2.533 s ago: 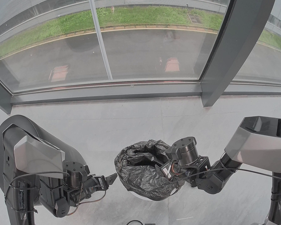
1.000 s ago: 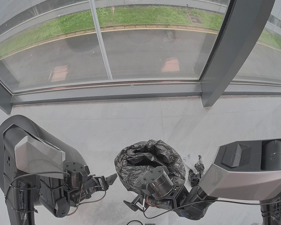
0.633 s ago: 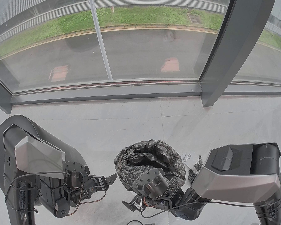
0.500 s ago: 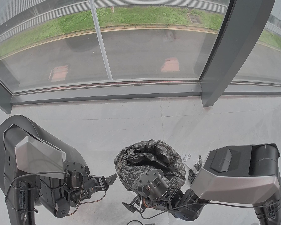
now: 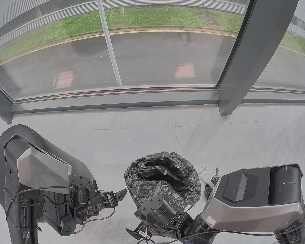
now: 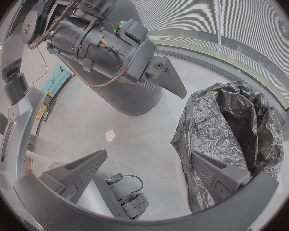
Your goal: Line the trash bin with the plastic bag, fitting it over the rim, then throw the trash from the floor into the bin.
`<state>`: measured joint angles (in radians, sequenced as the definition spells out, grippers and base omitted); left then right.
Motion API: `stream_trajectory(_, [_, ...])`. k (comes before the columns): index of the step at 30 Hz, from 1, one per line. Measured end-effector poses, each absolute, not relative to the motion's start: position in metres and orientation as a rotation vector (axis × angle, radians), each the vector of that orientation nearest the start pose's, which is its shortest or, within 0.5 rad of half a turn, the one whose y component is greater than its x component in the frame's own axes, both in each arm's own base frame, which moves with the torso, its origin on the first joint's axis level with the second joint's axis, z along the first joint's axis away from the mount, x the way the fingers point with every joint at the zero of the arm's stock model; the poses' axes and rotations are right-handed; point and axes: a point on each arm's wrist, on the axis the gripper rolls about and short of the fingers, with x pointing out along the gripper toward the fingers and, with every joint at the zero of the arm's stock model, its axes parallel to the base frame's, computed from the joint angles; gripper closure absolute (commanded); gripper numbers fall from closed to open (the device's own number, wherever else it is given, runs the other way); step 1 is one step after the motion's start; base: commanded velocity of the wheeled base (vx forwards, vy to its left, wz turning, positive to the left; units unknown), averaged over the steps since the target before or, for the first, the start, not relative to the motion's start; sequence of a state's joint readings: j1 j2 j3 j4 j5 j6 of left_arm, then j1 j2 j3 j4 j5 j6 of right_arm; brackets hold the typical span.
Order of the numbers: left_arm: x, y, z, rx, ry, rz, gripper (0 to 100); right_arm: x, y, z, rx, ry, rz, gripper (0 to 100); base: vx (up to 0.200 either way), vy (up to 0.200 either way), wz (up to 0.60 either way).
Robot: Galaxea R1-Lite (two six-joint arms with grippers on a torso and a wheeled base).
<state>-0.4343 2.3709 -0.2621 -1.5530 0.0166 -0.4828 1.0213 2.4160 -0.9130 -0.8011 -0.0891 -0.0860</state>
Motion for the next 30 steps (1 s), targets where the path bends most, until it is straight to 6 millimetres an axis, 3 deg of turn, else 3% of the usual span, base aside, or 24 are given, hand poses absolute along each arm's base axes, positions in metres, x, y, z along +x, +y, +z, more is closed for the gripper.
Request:
stream_trajectory(14, [0.252,-0.116,-0.034,-0.338,0.63,-0.263,0,0.187,0.338,-0.041,-0.471,0.604,0.961,0,0.0,0.0,0.0])
stream_trajectory(30, [0.252,-0.116,-0.036,-0.336,0.637,-0.261,0,0.192,0.333,-0.048,-0.443,0.635,0.928,0,0.0,0.0,0.0])
